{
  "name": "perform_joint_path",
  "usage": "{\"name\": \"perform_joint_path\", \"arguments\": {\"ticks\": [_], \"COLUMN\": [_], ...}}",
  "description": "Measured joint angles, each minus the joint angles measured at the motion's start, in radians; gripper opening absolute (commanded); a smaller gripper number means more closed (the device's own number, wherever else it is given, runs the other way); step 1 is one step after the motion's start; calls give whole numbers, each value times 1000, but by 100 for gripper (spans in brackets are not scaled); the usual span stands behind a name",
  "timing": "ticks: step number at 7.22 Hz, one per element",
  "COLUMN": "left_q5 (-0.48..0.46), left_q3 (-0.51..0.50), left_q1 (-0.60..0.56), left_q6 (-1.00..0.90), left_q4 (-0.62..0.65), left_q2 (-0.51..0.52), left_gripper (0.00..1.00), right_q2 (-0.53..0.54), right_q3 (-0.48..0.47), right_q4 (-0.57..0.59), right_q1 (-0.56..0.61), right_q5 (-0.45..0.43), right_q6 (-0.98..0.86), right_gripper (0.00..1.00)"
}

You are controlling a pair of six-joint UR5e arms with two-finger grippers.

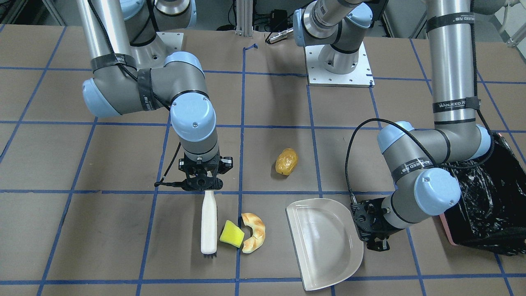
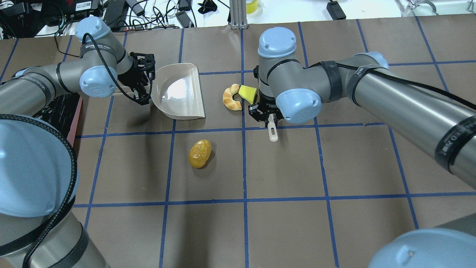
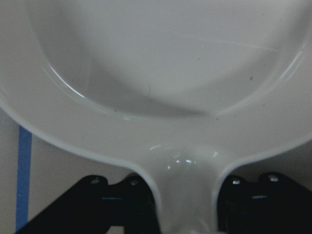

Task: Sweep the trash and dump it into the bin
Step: 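Sweep the bread roll and yellow sponge into the dustpan with the right-held brush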

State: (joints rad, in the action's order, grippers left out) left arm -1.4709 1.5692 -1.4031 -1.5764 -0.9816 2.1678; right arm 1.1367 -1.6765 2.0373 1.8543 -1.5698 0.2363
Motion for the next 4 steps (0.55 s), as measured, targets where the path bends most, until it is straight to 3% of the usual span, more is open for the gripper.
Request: {"name": "perform_joint_path", "arguments": {"ticks": [4], "left_q5": [0], "left_q3": [0], "left_q1": [1], "left_q6": [-3], "left_q4": [0], "left_q2": [-1], "left_gripper": [0], "right_q2": [-114], "right_q3": [110], "right_q4": [-1], "right_q1": [90], "right_q5": [36], "right_q6": [160], "right_gripper": [0]}}
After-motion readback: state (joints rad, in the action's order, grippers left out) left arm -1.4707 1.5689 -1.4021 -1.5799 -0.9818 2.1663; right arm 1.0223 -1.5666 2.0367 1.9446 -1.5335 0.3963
